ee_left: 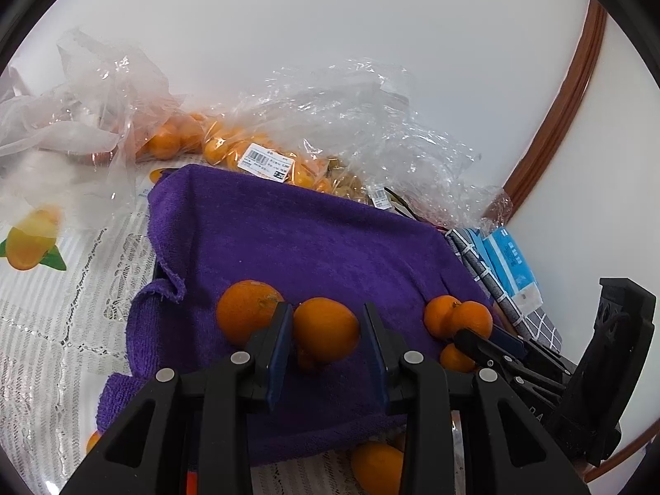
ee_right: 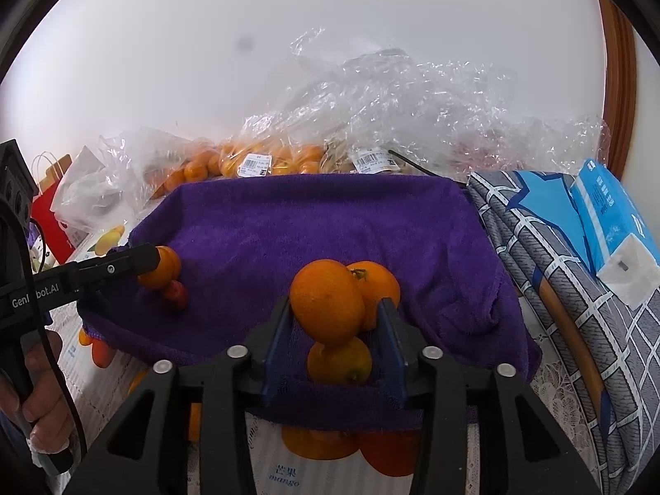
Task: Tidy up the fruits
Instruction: 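Lower both oranges onto the towel and open both tools, then withdraw both open tools from the towel toward the fruit row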
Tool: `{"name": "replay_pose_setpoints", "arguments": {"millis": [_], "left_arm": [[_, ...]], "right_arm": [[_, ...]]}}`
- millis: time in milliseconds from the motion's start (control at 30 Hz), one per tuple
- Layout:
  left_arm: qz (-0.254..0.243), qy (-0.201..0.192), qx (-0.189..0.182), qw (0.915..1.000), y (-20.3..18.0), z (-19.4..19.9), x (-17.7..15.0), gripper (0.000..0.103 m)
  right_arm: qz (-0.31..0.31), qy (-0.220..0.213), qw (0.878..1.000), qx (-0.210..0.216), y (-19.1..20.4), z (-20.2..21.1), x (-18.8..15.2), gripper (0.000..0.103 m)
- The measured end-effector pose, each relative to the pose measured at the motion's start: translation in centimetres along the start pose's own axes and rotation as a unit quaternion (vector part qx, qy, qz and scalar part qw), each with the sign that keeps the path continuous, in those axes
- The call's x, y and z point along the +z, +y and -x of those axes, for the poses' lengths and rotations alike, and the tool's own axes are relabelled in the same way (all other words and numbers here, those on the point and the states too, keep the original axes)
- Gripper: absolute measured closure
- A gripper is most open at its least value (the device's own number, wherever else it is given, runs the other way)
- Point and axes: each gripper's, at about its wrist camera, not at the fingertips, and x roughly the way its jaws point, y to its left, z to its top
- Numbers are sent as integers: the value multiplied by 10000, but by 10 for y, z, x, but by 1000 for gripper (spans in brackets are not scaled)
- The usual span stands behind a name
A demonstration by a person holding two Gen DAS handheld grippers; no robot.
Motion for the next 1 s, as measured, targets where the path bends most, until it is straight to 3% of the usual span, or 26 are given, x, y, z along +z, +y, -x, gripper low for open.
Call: {"name": "replay_pose_setpoints", "arguments": {"millis": [400,700,1000], "left_arm": [[-31,41,-39,10000,-2,-1,0,70],[-3,-83,-35,10000,-2,8,1,49],[-123,-168,210,9996,-4,33,-4,43]], "right_arm": [[-128,-164,9997,-137,-5,9,-1,58],[-645,-355,9968,-297,-20,29,1,55],[-600,-59,9974,-387,5,62,-17,50]]}}
